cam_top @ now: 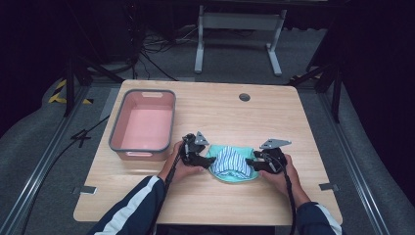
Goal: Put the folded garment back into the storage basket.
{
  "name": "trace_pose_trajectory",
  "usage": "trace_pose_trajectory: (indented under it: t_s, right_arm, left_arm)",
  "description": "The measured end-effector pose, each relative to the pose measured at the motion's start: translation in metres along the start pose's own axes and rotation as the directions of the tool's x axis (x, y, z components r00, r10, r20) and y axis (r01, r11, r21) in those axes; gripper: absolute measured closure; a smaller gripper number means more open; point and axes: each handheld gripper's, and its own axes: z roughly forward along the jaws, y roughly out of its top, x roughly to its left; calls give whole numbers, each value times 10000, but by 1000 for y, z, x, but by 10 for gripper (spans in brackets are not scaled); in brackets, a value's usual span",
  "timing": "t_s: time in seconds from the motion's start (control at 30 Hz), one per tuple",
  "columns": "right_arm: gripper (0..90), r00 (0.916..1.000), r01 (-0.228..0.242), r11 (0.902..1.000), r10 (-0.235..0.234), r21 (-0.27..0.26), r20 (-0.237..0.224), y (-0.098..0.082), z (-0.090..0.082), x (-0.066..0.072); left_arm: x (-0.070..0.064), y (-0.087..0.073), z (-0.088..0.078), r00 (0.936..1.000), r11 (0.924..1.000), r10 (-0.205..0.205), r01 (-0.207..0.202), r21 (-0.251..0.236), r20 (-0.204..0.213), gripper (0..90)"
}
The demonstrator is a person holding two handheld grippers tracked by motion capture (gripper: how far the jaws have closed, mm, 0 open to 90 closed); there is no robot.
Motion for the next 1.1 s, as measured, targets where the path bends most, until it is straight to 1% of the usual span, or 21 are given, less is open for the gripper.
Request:
trace_pose_trajectory:
  t_s: [0.03, 0.07, 0.1, 0.2, 0.23, 0.3, 0.33, 0.4, 0.47, 0.5, 0.53, 0.57, 0.63, 0.8, 0.83, 0.87, 0.9, 0.93, 1.0, 1.07, 1.1]
  right_arm:
    - [586, 10000, 55, 10000, -55, 37, -31, 0, -1, 1]
    - [614, 10000, 45, 10000, -44, 47, -83, 0, -1, 1]
    - [653, 9998, 39, 10000, -38, 47, -193, 0, -1, 2]
    - [713, 9994, -33, 10000, 34, 42, -350, 0, -1, 2]
    - [727, 9991, -94, 10000, 95, 23, -408, 0, -1, 2]
    - [741, 9993, -77, 10000, 77, 5, -378, 0, -1, 2]
    - [775, 9991, -147, 9999, 145, -47, -402, -1, -1, 3]
    - [791, 9993, -137, 9999, 135, -77, -354, -2, -1, 4]
    - [808, 9994, -222, 9997, 220, -66, -253, -2, -2, 6]
    - [814, 9996, -210, 9998, 209, -70, -211, -2, -2, 7]
    - [818, 9998, -125, 9999, 124, -75, -141, -1, -3, 8]
    - [820, 9998, -161, 9998, 160, -90, -140, -1, -3, 8]
    - [823, 9995, -290, 9995, 288, -115, -159, -1, -4, 8]
    - [827, 9995, -264, 9995, 261, -189, -175, -1, -7, 8]
    - [827, 9993, -322, 9992, 318, -223, -195, -1, -8, 8]
    - [828, 9996, -253, 9994, 249, -257, -150, -1, -9, 8]
    - [828, 9994, -290, 9991, 285, -301, -178, 0, -10, 8]
    - [830, 9994, -301, 9989, 295, -363, -168, 0, -11, 8]
    - [831, 9994, -287, 9986, 278, -439, -210, 1, -14, 9]
    - [832, 9995, -228, 9985, 217, -495, -216, 2, -15, 9]
    - [832, 9992, -275, 9978, 258, -610, -289, 4, -18, 10]
  left_arm:
    - [0, 0, 0, 10000, 10000, 81, -81, -10, 34, 303]
    - [-1, 0, -1, 10000, 10000, 49, -49, -65, 79, 339]
    - [-1, 0, -1, 9999, 9999, 43, -41, -116, 124, 391]
    - [-2, 0, -1, 9997, 9997, 143, -139, -181, 204, 524]
    - [-3, 0, -1, 9998, 9998, 98, -94, -175, 190, 579]
    - [-3, 0, -1, 9996, 9997, 94, -89, -232, 251, 652]
    - [-2, -1, -1, 9993, 9995, 51, -40, -322, 368, 688]
    - [0, -2, -2, 9990, 9996, 33, -21, -279, 455, 742]
    - [1, -2, -3, 9987, 9996, 18, -3, -279, 517, 798]
    - [1, -2, -2, 9985, 9993, -85, 104, -357, 533, 814]
    - [1, -2, -3, 9984, 9994, -92, 111, -340, 560, 825]
    - [1, -3, -2, 9983, 9992, -114, 136, -372, 570, 832]
    - [1, -3, -3, 9984, 9994, -57, 76, -336, 566, 842]
    - [0, -2, -3, 9977, 9995, 7, 15, -324, 673, 854]
    - [0, -2, -4, 9975, 9995, 55, -33, -313, 704, 855]
    - [0, -1, -4, 9971, 9995, 34, -10, -318, 762, 855]
    - [0, -1, -5, 9972, 9995, 64, -42, -301, 741, 856]
    - [0, 0, -6, 9967, 9994, -4, 31, -340, 809, 858]
    - [-2, 1, -10, 9968, 9992, 243, -218, -330, 756, 860]
    - [-2, 2, -11, 9967, 9991, 254, -228, -353, 773, 860]
    - [-4, 4, -14, 9965, 9988, 334, -306, -375, 764, 860]
